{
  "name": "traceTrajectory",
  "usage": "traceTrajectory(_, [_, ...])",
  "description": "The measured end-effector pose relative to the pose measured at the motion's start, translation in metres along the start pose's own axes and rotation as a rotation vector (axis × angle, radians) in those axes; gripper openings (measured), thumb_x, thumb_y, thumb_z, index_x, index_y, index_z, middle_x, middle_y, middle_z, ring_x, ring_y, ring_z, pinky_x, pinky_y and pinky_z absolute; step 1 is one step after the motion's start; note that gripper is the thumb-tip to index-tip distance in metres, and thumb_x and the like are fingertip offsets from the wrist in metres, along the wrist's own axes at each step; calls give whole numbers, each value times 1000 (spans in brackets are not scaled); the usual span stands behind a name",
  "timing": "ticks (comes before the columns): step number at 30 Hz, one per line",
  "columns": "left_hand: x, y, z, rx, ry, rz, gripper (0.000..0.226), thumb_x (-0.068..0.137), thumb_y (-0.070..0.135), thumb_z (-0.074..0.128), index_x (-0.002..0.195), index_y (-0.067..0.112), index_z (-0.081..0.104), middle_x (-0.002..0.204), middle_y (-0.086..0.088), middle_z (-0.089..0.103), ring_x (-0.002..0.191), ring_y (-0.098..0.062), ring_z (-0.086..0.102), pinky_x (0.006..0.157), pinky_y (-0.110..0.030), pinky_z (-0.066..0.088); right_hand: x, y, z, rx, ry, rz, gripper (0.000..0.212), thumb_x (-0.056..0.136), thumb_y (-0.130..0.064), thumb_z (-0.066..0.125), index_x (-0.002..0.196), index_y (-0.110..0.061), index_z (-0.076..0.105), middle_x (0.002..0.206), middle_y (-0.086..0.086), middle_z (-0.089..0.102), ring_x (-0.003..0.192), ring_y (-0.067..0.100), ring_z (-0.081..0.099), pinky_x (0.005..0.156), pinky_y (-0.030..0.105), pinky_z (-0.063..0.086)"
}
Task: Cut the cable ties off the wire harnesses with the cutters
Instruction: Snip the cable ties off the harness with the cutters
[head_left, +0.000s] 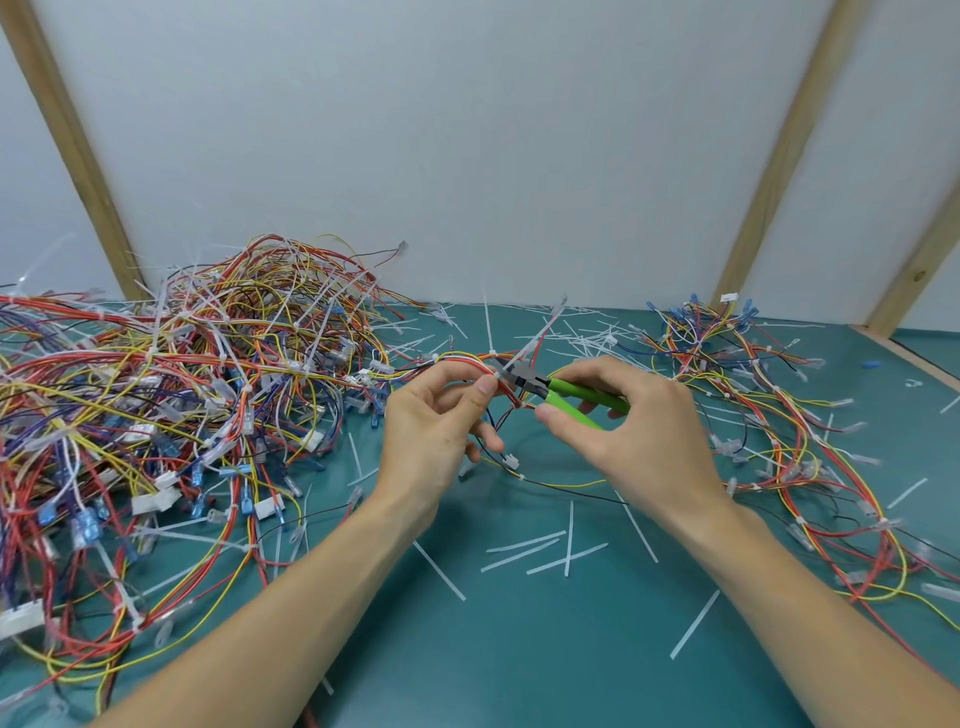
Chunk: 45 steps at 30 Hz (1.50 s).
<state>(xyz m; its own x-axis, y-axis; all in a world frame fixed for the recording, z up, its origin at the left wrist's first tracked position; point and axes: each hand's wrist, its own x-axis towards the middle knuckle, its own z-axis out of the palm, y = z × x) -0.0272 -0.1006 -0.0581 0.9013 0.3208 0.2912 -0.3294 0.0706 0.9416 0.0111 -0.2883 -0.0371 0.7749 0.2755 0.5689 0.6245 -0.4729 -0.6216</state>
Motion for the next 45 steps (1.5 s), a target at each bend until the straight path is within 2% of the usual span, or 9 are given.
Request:
traceTrajectory(7, [-1,2,1,5,5,3,7,95,15,66,88,14,65,83,2,75,44,-19,62,43,-24,43,-1,1,0,-19,13,-24,23,79,-49,84,93,-34,74,85,-22,73,81,7,70,64,25,50])
traceTrajectory(13, [-2,2,0,-9,7,-12,8,96,14,66,88,13,65,88,-2,77,44,-18,61,42,-23,44,0,0,-1,-17,-2,-19,22,79,-50,84,92,-34,75,84,-21,74,80,7,70,73,35,58])
traceTrajectory(19, [-1,-1,0,9,12,-8,9,95,15,67,87,12,68,90,-6,78,41,-18,59,41,-23,43,3,4,-3,14,-82,46,23,77,-54,80,86,-35,73,81,-22,73,78,3,70,73,32,58])
traceTrajectory(23, [-1,-3,0,15,13,-26,11,93,20,70,88,10,70,90,-6,78,40,-19,56,44,-25,42,5,5,-3,81,-125,93,34,74,-66,72,80,-32,73,78,-14,75,72,14,68,72,39,57])
traceTrajectory(26, [-1,-3,1,17,20,-36,13,93,21,71,87,10,71,88,-6,78,39,-19,56,45,-26,42,5,4,-1,143,-160,140,42,80,-70,65,79,-30,74,76,-11,76,66,15,69,67,36,56])
traceTrajectory(30, [-1,-2,2,16,34,-43,12,92,20,71,86,9,70,87,-7,78,38,-18,56,44,-26,42,2,2,1,175,-217,188,36,97,-55,62,80,-24,72,74,-5,75,56,22,68,57,28,48])
traceTrajectory(38, [-2,-1,3,31,29,-49,12,93,18,70,86,8,71,86,-7,78,38,-17,55,44,-26,41,2,0,-3,114,-197,153,36,97,-53,63,74,-27,71,67,-9,72,55,17,66,57,28,48])
traceTrajectory(45, [-1,-2,2,23,28,-48,12,93,20,71,88,9,71,87,-8,78,39,-18,56,43,-26,43,5,1,-6,81,-198,95,27,96,-52,64,79,-34,73,75,-11,75,66,12,71,73,41,58])
